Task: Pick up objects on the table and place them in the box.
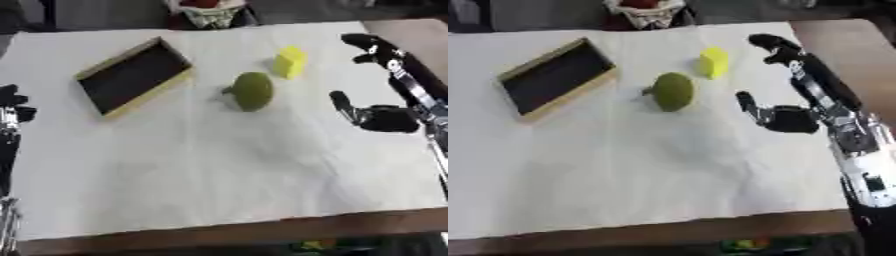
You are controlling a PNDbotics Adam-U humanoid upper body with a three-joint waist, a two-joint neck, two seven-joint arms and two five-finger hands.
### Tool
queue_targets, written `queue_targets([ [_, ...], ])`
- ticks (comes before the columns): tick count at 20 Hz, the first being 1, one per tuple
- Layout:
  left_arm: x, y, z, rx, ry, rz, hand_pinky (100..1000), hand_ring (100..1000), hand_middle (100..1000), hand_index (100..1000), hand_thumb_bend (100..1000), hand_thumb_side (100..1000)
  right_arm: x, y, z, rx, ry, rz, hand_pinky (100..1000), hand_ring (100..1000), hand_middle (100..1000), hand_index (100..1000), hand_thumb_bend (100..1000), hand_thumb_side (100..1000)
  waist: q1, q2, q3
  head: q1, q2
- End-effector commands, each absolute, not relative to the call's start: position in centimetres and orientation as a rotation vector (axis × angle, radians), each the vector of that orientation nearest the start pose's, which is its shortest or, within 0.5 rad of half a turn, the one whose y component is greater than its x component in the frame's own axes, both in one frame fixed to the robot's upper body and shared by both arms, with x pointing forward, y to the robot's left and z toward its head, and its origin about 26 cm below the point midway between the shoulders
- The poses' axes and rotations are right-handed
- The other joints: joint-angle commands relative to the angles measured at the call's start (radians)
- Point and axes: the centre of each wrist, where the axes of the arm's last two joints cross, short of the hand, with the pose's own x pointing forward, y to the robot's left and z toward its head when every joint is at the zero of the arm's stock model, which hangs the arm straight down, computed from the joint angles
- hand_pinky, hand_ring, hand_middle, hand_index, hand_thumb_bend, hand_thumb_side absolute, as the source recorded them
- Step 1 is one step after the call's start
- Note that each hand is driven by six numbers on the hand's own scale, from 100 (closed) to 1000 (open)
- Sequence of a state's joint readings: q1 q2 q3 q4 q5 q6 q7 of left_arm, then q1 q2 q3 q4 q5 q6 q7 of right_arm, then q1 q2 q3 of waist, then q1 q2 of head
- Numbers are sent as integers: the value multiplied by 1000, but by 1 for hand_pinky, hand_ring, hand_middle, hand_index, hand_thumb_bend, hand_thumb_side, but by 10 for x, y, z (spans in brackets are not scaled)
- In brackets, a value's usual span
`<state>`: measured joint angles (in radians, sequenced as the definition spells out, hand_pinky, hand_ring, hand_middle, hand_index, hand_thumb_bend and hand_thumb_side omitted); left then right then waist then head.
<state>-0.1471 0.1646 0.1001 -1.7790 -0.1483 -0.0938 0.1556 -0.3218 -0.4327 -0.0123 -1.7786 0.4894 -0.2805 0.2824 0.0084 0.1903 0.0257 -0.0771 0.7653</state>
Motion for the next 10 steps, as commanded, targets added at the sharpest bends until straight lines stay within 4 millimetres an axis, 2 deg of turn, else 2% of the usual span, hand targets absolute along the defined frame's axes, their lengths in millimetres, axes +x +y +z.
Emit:
queue_targets([
  [1, 304, 286, 100, 406, -2042, -72, 663, 589, 595, 756, 100, 704, 340, -303, 189, -631, -2054, 1218, 837, 984, 943, 988, 252, 298, -4, -17, 1, -3, 5],
  [5, 304, 286, 100, 404, -2038, -77, 663, 589, 595, 756, 100, 704, 356, -303, 207, -625, -2044, 1309, 844, 985, 946, 992, 272, 316, -8, -20, 6, -6, 5],
  [8, 304, 285, 99, 399, -2037, -82, 663, 589, 595, 756, 100, 705, 369, -305, 222, -609, -2005, 1402, 848, 985, 946, 994, 262, 361, -10, -22, 12, -12, 5],
  [10, 304, 285, 98, 394, -2035, -89, 663, 589, 595, 756, 100, 705, 380, -306, 232, -605, -1950, 1484, 858, 985, 950, 1000, 293, 393, -13, -24, 20, -18, 5],
])
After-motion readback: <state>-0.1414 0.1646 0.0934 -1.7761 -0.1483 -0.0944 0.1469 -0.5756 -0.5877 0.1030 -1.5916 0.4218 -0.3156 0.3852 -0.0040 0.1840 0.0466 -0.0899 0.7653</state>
